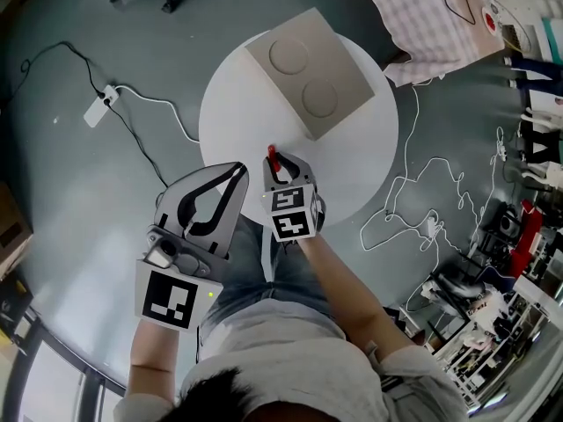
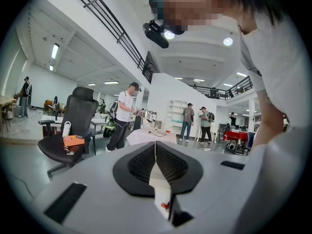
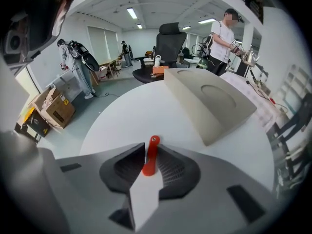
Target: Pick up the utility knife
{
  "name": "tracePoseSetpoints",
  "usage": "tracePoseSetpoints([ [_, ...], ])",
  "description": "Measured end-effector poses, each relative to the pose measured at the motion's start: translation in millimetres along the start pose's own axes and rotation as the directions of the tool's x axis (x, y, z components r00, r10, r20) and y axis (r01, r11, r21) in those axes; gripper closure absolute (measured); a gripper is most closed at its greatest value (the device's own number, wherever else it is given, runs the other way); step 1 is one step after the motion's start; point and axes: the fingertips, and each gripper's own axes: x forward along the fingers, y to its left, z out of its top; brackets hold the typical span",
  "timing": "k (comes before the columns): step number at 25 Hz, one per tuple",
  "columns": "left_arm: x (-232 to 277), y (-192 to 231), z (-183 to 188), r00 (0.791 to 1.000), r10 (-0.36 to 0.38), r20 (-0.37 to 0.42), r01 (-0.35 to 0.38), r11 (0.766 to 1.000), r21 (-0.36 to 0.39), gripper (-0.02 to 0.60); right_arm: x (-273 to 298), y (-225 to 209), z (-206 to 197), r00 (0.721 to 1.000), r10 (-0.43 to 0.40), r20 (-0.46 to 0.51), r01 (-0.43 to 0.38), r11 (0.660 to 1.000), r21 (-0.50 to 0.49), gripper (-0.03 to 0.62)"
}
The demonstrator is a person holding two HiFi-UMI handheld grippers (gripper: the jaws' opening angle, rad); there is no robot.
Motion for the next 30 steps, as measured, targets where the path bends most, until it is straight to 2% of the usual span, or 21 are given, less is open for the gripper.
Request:
tracePoseSetpoints([
  [5, -1.3, -4.6, -2.2, 1.000, -0.005, -0.004, 0.005, 1.000, -0.007, 0.571, 0.7, 5.1, 0.7, 0.999, -0.032, -0.017, 0.030, 0.994, -0.103, 0.534],
  [9, -0.6, -7.4, -1.5, 1.000, -0.003, -0.006, 0.003, 1.000, -0.004, 0.571, -4.9, -0.4, -0.9, 1.000, -0.018, 0.002, 0.018, 0.999, -0.047, 0.539],
  [18, -0.6, -12.6, 2.7, 1.000, 0.003, 0.001, -0.003, 1.000, 0.007, 0.571, -37.2, 4.7, 23.3, 0.992, 0.024, 0.121, -0.022, 1.000, -0.018, 0.539],
  [24, 8.2, -32.2, 16.8, 1.000, -0.015, 0.022, 0.015, 0.999, 0.030, 0.571, -80.9, -4.5, 47.9, 0.968, 0.046, 0.246, -0.046, 0.999, -0.006, 0.540],
  [30, 12.7, -60.8, 30.9, 0.999, -0.023, 0.043, 0.021, 0.999, 0.047, 0.571, -136.6, -20.3, 64.7, 0.930, 0.056, 0.365, -0.057, 0.998, -0.007, 0.540],
])
